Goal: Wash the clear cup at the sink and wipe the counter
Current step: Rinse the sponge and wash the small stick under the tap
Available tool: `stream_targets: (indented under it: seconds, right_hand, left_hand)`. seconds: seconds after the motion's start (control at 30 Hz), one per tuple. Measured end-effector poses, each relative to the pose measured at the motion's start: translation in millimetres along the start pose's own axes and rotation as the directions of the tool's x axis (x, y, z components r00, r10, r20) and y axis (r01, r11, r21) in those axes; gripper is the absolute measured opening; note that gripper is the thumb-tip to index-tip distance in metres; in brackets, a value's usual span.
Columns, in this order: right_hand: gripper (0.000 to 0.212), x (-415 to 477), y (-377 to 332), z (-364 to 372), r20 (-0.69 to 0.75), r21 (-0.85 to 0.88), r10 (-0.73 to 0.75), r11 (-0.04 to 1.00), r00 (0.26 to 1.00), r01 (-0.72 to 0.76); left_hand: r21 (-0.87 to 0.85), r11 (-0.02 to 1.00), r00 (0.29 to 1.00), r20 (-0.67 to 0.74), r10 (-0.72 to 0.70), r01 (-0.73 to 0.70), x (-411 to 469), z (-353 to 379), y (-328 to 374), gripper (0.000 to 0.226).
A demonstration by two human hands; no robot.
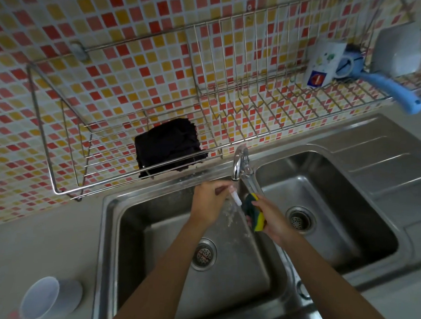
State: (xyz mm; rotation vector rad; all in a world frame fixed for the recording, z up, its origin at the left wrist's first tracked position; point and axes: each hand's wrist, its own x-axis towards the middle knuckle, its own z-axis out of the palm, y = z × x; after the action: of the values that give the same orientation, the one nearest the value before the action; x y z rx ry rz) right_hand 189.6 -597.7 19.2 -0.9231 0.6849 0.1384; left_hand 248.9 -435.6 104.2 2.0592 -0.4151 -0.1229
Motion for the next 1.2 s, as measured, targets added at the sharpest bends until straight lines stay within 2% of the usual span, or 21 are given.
stream_targets:
  seconds: [0.13,0.23,0.37,0.43,0.53,0.67,0.8,0.9,1.0,1.1,1.2]
  right_hand:
    - [0.026,-5,1,12,0.06,-0.041,-0.012,0.999,0.998,0.014]
    - [0.027,-7,0,25,0.108,-0.115,-0.003,0.993,0.994,0.015]
    - [0.033,-9,-5,36,0.2,-0.202,-0.044,0.976,0.979,0.085]
    - [0.021,-9,-6,41,0.184,-0.203,-0.063,0.974,0.981,0.1]
    - [0.002,-9,-3,46,0.151,-0.305,-0.089,0.943,0.985,0.132]
    - [0.015,-3,2,47,0.165,-0.386,-0.113,0.907,0.98,0.169]
    - [0.016,1,-1,48,0.14,-0.495,-0.154,0.845,0.978,0.204]
    - [0.018,11,-12,49,0.111,-0.609,-0.244,0.749,0.963,0.26]
    - [0.015,22,-30,50,0.115,-0.759,-0.317,0.583,0.942,0.289]
    - [0.026,36,-40,48,0.087,-0.785,-0.248,0.58,0.965,0.219]
    - [0.038,47,-47,43,0.08,-0.765,-0.26,0.603,0.962,0.227]
  left_hand:
    - [-0.027,0.999,0.999,0.045,-0.024,0.026,-2,-11,1,0.021]
    - [0.002,0.999,0.999,0.006,-0.038,0.038,-8,-27,-3,0.022]
    - [0.142,0.988,0.996,-0.067,-0.053,0.062,-18,-57,-25,0.022]
    - [0.213,0.974,0.994,-0.085,-0.064,0.081,-26,-70,-36,0.022]
    - [0.204,0.969,0.986,-0.122,-0.117,0.141,-38,-83,-49,0.021]
    - [0.221,0.959,0.978,-0.152,-0.144,0.176,-50,-89,-57,0.021]
    - [0.219,0.957,0.974,-0.163,-0.158,0.192,-55,-87,-60,0.022]
    - [0.208,0.959,0.973,-0.169,-0.159,0.193,-55,-85,-61,0.022]
    - [0.199,0.96,0.972,-0.171,-0.163,0.196,-54,-85,-61,0.021]
    - [0.162,0.961,0.966,-0.173,-0.194,0.222,-52,-86,-61,0.02]
    - [0.159,0.959,0.964,-0.166,-0.209,0.235,-51,-88,-61,0.017]
